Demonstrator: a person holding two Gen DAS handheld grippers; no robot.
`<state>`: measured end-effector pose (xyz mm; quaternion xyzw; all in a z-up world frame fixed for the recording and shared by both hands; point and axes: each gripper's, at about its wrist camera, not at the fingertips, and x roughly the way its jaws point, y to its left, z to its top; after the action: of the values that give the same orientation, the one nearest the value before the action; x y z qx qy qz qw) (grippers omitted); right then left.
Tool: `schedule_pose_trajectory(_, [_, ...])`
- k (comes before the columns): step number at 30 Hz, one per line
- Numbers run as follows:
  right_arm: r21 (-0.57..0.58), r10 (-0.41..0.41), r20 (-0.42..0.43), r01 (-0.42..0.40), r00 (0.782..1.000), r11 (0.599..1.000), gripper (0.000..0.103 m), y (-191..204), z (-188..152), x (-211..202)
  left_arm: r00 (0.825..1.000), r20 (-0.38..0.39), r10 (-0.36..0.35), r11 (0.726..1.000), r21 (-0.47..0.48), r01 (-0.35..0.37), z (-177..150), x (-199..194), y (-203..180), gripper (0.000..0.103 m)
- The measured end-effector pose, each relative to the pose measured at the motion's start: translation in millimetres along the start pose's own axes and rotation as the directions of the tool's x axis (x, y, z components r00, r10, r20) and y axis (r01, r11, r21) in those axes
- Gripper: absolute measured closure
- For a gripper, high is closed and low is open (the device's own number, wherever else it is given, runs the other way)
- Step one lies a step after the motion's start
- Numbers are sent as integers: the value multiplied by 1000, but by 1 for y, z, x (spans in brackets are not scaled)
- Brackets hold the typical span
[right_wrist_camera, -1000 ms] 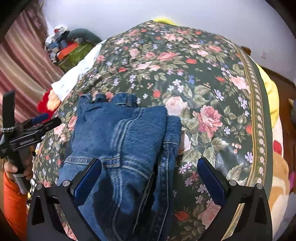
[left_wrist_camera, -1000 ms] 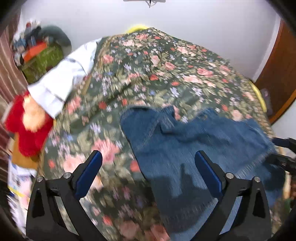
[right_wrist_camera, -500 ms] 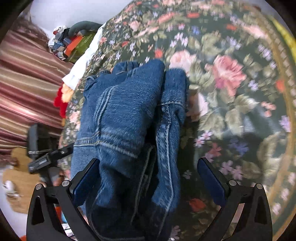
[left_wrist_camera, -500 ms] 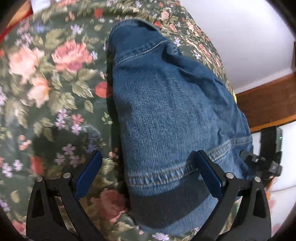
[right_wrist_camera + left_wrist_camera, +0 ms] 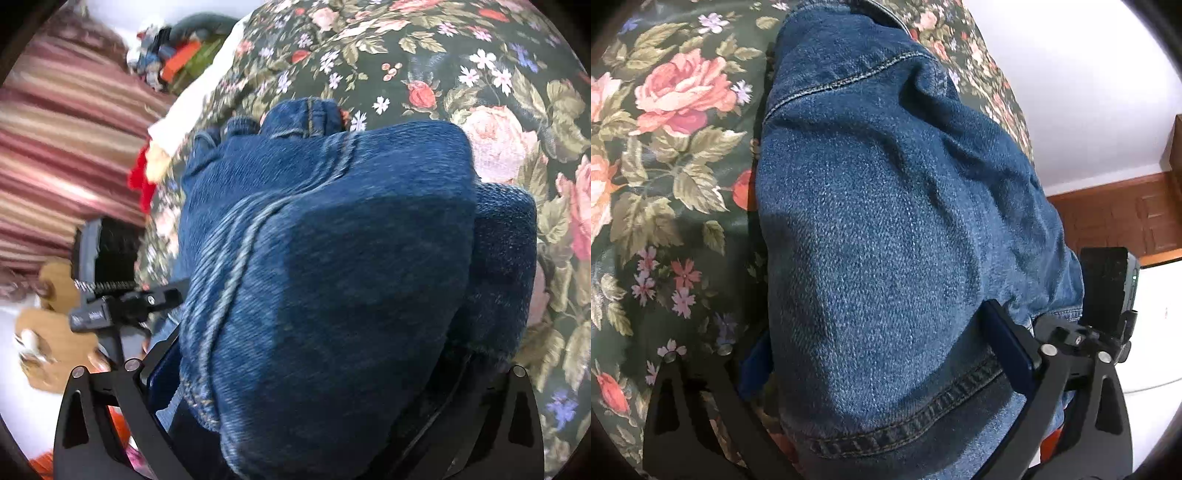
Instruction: Fold large clothes
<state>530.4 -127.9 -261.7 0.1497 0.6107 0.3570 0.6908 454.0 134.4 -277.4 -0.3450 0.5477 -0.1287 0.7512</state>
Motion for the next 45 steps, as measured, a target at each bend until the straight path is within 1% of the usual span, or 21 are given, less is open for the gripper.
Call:
schedule_pose_trajectory(1, [10,-4,15,4,1000,1000,3,0,-2,0,1000,14,7,1000,5,-7,-3,-2,-3,10])
schedule_pose_trajectory(2, [7,-21,19,21,1000,1000,11,2,-4,0,1000,25,13,1000,11,-13,-5,-5,-6,14])
schedule_pose_trajectory(3, [9,-24,19,23,1000,1000,14,3,-6,0,999,35,20,1000,18,-21,-8,-7,-9,16])
schedule_pose_trajectory(4, [37,-25,22,24,999,999,20,3,-9,-1,999,42,35,999,18,-36,-11,-10,-13,18])
schedule_pose_trajectory(5, [54,-20,18,19,1000,998,25,1,-10,-2,998,38,45,999,20,-46,-13,-11,-16,20])
schedule_pose_trajectory(6, [71,-18,14,17,1000,997,28,2,-14,-4,998,33,61,998,30,-62,-16,-13,-19,22])
schedule_pose_trajectory(8, [80,-17,14,16,1000,997,40,8,-21,-10,996,34,79,996,48,-81,-21,-24,-24,28])
schedule_pose_trajectory(9, [75,-19,12,18,1000,997,41,11,-25,-13,996,35,87,994,61,-89,-19,-32,-25,29])
schedule_pose_trajectory(10, [67,-22,11,21,1000,998,46,17,-28,-16,995,40,95,992,75,-98,-22,-38,-29,32])
schedule_pose_trajectory(11, [58,-22,17,21,1000,998,50,23,-32,-20,993,52,103,990,96,-107,-25,-46,-35,34])
schedule_pose_trajectory(12, [51,-24,20,23,999,998,52,30,-34,-24,992,66,111,985,122,-118,-28,-55,-39,36])
schedule_pose_trajectory(13, [50,-23,26,22,999,999,56,36,-38,-29,990,78,117,982,142,-127,-27,-64,-38,38])
schedule_pose_trajectory(14, [53,-22,31,20,999,998,58,41,-40,-33,988,95,122,977,163,-137,-31,-72,-45,40])
schedule_pose_trajectory(18, [30,-34,63,32,997,999,61,63,-51,-52,983,147,111,963,228,-143,-38,-102,-70,45])
schedule_pose_trajectory(22, [1,-37,109,37,993,999,61,89,-61,-77,978,192,85,952,273,-136,-46,-137,-88,46])
schedule_pose_trajectory(23, [-11,-37,125,39,991,999,61,96,-63,-85,976,203,78,951,279,-134,-43,-141,-96,46])
schedule_pose_trajectory(26, [-60,-44,170,55,984,997,61,121,-71,-105,969,242,50,945,303,-124,-53,-173,-97,46])
schedule_pose_trajectory(29, [-74,-27,187,41,982,996,61,138,-78,-116,962,270,39,938,322,-128,-63,-198,-96,46])
schedule_pose_trajectory(34, [-89,-34,193,52,981,995,61,167,-87,-102,959,279,42,936,324,-135,-76,-224,-85,46])
schedule_pose_trajectory(40, [-93,-37,169,53,985,994,61,192,-102,-72,962,267,53,948,289,-132,-84,-239,-45,46])
schedule_pose_trajectory(45, [-78,-34,141,45,989,996,61,198,-107,-35,966,249,73,958,252,-138,-83,-238,-6,46])
